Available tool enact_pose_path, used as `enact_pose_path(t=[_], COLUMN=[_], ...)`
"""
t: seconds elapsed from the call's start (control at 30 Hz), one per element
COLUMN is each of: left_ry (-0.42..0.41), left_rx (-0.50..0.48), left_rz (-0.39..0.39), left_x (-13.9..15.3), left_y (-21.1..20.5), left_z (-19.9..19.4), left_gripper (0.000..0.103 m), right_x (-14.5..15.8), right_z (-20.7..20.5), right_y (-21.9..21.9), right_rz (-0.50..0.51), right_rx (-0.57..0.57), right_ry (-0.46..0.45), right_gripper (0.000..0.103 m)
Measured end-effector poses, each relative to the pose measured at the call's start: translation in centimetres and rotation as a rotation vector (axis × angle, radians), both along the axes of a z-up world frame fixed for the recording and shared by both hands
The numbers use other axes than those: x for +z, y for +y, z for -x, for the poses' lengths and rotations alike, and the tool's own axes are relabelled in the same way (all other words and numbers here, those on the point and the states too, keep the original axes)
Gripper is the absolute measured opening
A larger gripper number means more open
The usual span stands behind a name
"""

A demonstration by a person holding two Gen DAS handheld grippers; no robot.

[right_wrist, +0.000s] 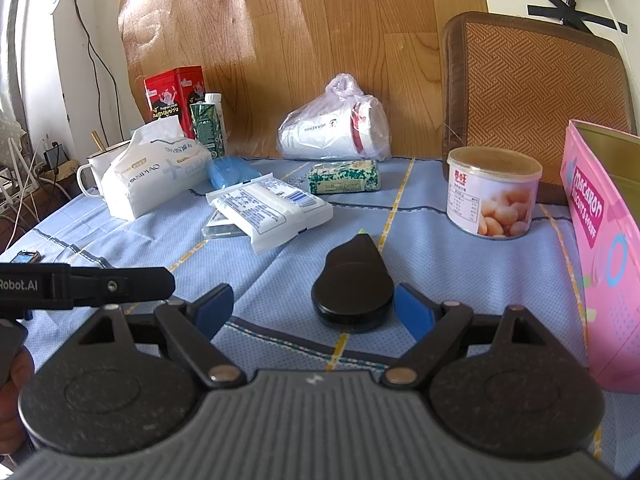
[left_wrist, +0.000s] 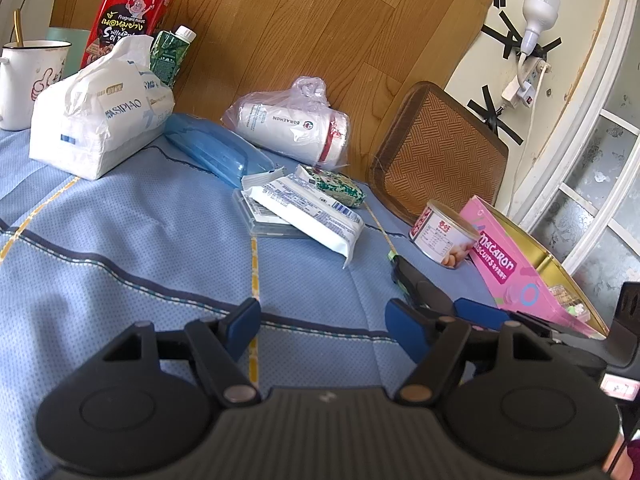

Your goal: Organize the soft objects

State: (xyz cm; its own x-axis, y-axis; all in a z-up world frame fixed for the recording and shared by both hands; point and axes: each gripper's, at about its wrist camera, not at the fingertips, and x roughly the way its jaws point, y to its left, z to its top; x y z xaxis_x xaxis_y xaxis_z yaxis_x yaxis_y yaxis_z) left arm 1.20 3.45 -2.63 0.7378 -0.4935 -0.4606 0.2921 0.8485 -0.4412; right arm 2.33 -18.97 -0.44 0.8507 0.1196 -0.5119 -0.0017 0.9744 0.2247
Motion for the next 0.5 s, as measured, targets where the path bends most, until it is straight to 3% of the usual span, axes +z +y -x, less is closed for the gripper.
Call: enact_pose_path(t=[0.1,0.17,0.2,0.3,0.4,0.5], left_ry=[0.002,0.005,0.007,0.015,0.037,0.071], left_rx=[-0.005,-0.009,-0.011,-0.024,-0.043,-0.049], left_rz=[0.008,0.016,0.021,0.039,0.073,0.106], left_x=[0.0,0.1,0.1,0.0,-0.1,0.2], left_y=[-0.1,-0.1,0.0,0.3,0.7,0.8], left_z=[0.0,0.1,0.0,-0.3,-0.8,-1.4], left_gripper=[0.071,0.071,0.071,0.071,0.071,0.071], right_x=[0.0,-0.1,-0.2,-0.2,-0.2,-0.2], right_z=[-0.3,-0.6,-0.8,-0.7,-0.5,-0.1], right_y=[0.0,-0.1,-0.2,0.1,0.5,0.5], right_rz=[-0.005,-0.013,-0.018,-0.001,0.025,0.033], right_rx=[0.007,0.016,0.023,0.025,0.041,0.055], right_ry=[0.012,0.026,0.041,0.04,0.036,0.034], right_gripper=[0.088,0.073,0.056,0.037,0.029,0.03])
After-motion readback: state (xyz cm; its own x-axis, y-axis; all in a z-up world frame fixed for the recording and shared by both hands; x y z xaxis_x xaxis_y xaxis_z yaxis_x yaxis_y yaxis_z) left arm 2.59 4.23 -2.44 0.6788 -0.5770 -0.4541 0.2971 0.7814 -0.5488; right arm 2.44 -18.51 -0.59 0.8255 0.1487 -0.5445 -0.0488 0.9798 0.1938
